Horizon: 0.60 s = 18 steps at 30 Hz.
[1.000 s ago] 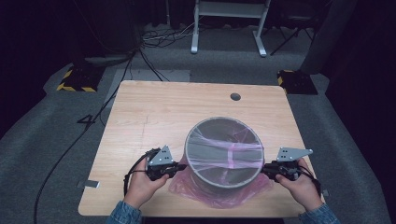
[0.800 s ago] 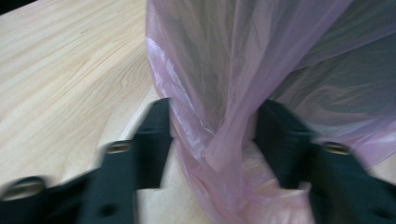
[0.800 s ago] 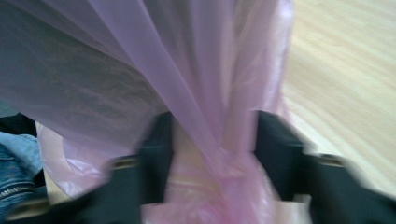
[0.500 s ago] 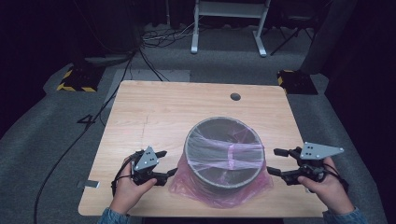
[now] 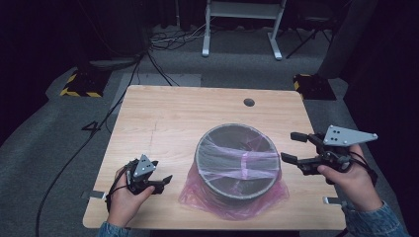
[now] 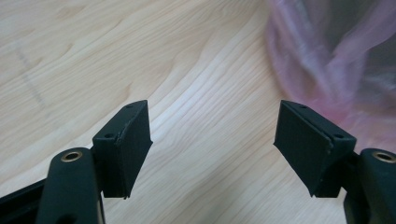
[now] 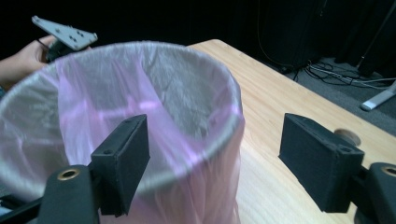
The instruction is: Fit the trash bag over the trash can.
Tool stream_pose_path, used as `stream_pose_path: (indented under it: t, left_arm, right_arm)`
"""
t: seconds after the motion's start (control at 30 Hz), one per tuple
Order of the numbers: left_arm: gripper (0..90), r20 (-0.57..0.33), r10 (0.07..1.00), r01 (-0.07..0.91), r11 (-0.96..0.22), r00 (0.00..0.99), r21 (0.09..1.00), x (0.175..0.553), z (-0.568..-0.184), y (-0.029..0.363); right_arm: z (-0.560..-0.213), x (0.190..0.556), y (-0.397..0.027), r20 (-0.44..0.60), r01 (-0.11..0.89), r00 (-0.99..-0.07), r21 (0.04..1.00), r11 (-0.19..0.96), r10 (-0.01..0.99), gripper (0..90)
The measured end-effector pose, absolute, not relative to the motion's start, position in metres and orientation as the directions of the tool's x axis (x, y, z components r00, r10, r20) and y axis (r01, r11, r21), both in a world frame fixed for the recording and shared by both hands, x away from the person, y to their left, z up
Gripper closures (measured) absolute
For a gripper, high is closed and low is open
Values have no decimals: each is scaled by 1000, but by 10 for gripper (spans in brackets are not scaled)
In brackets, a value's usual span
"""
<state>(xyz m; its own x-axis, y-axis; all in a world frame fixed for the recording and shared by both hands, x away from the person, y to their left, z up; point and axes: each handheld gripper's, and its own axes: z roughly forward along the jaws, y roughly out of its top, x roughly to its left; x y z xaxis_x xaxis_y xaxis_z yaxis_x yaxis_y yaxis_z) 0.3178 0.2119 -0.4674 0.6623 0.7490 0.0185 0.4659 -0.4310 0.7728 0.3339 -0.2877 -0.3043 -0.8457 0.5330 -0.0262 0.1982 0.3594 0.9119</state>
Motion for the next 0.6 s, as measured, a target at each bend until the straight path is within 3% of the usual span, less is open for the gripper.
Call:
stream_pose_path:
  t: [0.6]
  left_arm:
    - [224, 40, 790, 509, -432, 612, 744, 323, -487, 227]
  right_arm:
    - [-276, 367, -217, -21, 192, -870, 905, 379, 492, 218]
